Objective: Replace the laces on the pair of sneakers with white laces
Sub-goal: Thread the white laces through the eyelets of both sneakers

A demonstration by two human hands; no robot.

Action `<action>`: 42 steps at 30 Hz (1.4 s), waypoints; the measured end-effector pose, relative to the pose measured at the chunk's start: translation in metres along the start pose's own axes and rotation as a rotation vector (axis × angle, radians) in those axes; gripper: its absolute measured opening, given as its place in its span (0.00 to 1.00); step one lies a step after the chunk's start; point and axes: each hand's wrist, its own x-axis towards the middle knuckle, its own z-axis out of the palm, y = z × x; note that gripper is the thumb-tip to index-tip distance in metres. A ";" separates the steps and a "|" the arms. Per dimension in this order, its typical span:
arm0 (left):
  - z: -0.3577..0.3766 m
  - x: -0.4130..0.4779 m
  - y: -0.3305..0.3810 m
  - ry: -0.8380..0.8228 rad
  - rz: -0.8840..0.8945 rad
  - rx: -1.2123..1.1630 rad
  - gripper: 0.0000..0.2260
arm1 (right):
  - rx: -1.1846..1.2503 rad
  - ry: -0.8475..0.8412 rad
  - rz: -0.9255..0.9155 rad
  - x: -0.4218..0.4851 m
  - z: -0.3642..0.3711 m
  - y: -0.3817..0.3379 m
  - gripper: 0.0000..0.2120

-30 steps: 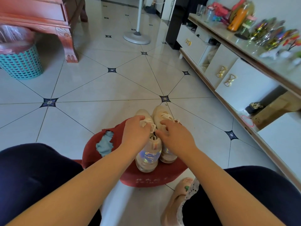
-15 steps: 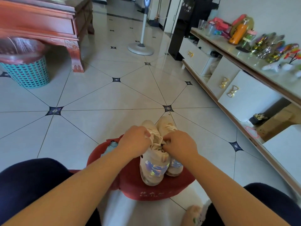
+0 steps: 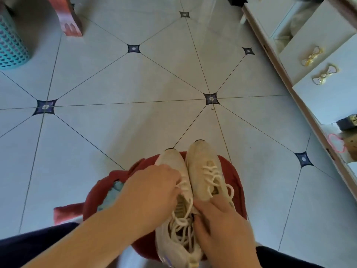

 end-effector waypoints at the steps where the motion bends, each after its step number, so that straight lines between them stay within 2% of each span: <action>1: -0.002 0.006 -0.003 -0.019 -0.016 -0.022 0.12 | 0.010 -0.011 -0.001 0.003 -0.002 0.000 0.12; 4: -0.017 0.015 -0.008 0.021 -0.097 -0.149 0.12 | 0.044 -0.115 0.030 0.011 -0.013 -0.001 0.12; 7: -0.035 0.009 -0.005 0.026 -0.171 -0.159 0.11 | 0.109 -0.242 0.106 0.019 -0.029 -0.003 0.12; 11: -0.081 -0.011 0.022 -0.016 -0.194 -0.122 0.11 | 0.107 -0.268 0.134 0.025 -0.075 -0.011 0.13; 15: -0.159 -0.030 0.067 -0.002 -0.182 -0.109 0.11 | 0.071 -0.281 0.159 0.014 -0.165 -0.021 0.14; 21: -0.291 -0.066 0.154 0.031 -0.094 -0.244 0.10 | 0.060 -0.151 0.253 -0.032 -0.330 -0.041 0.14; 24: -0.345 -0.085 0.199 0.032 0.010 -0.316 0.10 | 0.018 -0.089 0.329 -0.072 -0.406 -0.056 0.13; 27: -0.376 -0.099 0.233 0.040 0.151 -0.377 0.08 | 0.064 0.060 0.477 -0.114 -0.457 -0.072 0.13; 30: -0.392 -0.112 0.261 -0.013 0.275 -0.428 0.08 | 0.133 0.228 0.647 -0.161 -0.483 -0.091 0.14; 35: -0.390 -0.131 0.314 -0.135 0.483 -0.359 0.08 | 0.118 0.412 0.925 -0.239 -0.491 -0.116 0.12; 42: -0.329 -0.167 0.430 -0.330 0.777 -0.176 0.07 | 0.063 0.588 1.166 -0.352 -0.485 -0.109 0.19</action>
